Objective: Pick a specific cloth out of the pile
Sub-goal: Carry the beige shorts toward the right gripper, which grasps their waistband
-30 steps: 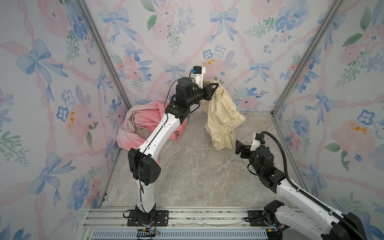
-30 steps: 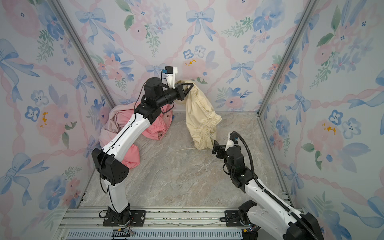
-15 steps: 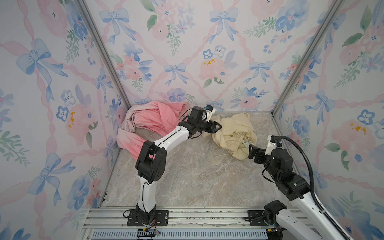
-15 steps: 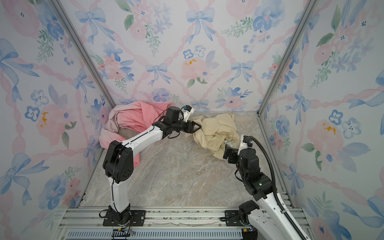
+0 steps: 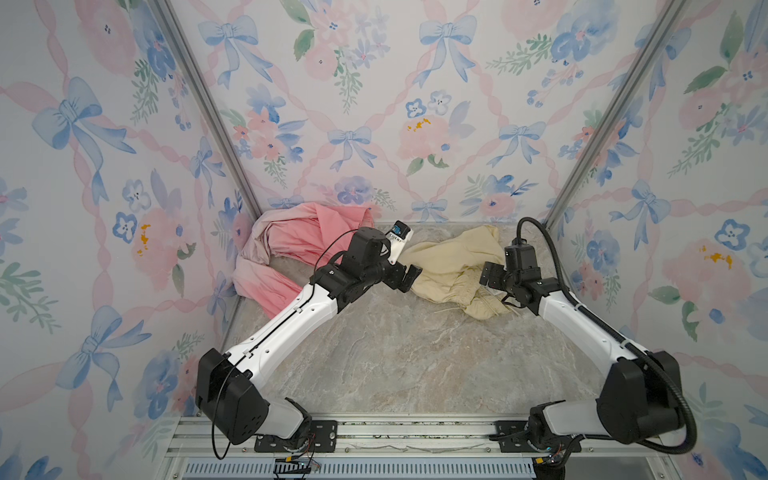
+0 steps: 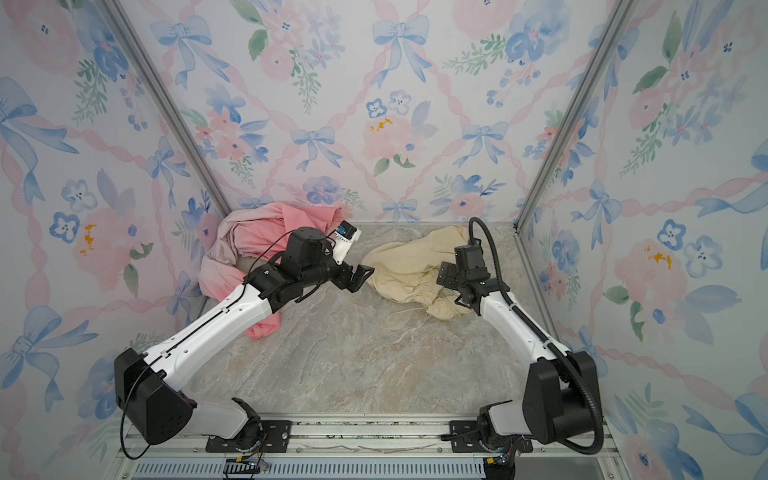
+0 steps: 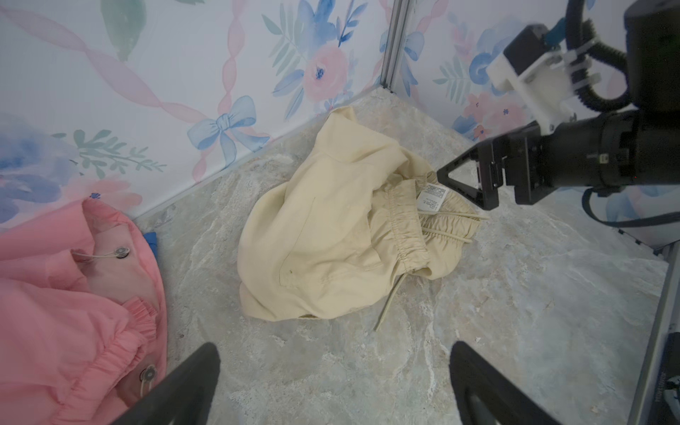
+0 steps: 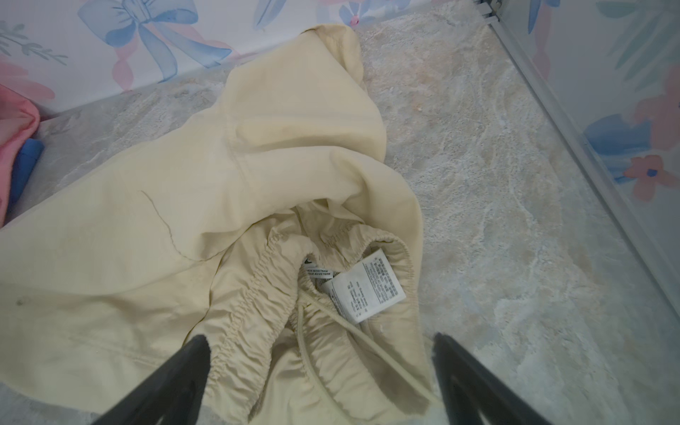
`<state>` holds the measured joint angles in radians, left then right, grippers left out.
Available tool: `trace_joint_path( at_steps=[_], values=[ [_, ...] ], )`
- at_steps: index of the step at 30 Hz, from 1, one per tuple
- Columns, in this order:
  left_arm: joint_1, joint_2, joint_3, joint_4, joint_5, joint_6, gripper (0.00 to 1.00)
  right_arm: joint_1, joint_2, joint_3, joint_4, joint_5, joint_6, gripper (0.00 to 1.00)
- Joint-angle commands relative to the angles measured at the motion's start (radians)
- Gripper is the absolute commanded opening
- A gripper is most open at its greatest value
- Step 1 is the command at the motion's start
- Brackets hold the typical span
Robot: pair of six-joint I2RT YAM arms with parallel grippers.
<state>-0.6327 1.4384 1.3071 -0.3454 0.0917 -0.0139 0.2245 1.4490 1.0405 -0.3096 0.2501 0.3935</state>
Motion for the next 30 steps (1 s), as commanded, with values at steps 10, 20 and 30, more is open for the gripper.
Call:
trace_joint_path(
  at_steps=[10,20,30],
  values=[
    [-0.013,-0.024,-0.073,-0.035,0.009,-0.028,0.98,-0.149,0.2,0.034,0.052,-0.065,-0.021,0.97],
    [-0.013,-0.04,-0.074,-0.035,0.022,-0.03,0.98,-0.191,0.338,0.095,0.03,-0.141,0.002,0.97],
    [-0.011,-0.036,-0.075,-0.035,-0.003,-0.023,0.98,-0.222,0.393,0.145,-0.013,-0.312,-0.017,0.64]
  ],
)
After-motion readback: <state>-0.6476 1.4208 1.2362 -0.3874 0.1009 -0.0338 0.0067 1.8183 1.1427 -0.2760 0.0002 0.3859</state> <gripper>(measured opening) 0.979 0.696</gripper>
